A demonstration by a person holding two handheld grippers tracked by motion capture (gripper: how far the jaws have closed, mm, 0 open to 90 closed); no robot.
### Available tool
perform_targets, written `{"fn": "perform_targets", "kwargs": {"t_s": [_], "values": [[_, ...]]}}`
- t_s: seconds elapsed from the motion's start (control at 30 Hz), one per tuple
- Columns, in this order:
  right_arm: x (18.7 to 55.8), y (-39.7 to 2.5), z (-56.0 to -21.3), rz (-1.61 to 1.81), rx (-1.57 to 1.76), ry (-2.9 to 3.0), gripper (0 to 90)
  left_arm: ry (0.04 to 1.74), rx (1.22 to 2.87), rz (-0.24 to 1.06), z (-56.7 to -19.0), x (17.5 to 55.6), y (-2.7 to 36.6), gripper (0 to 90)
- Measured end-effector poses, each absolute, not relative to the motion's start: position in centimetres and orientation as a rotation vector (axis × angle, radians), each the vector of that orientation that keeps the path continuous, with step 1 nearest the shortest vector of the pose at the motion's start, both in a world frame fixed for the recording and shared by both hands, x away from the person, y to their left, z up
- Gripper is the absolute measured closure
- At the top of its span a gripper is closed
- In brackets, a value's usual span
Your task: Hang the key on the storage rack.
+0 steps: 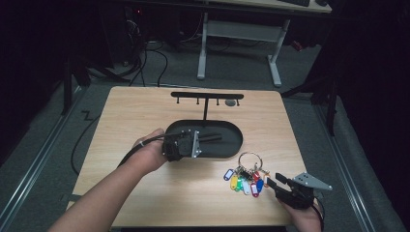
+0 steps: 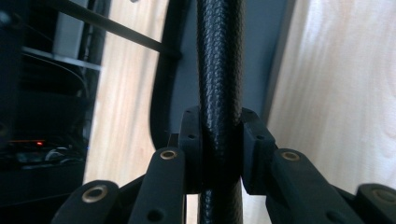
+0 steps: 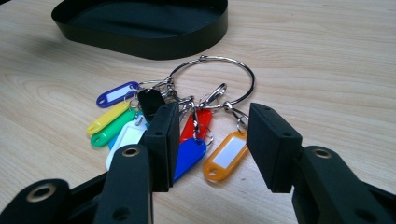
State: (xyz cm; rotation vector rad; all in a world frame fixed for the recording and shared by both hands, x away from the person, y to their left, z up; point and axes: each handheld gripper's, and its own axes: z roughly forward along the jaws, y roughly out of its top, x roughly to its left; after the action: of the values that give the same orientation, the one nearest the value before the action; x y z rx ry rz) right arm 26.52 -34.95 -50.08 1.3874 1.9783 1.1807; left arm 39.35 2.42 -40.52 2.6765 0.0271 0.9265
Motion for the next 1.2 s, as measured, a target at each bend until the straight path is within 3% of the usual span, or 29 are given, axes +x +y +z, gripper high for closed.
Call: {"fn": "perform_targets", "kwargs": {"t_s": [1.2], "values": [[26.3, -35.6, -49.9, 1.222, 1.402, 1.96, 55.2, -0.106, 2.662, 1.024, -44.2, 43.6, -2.7, 73.9]]}}
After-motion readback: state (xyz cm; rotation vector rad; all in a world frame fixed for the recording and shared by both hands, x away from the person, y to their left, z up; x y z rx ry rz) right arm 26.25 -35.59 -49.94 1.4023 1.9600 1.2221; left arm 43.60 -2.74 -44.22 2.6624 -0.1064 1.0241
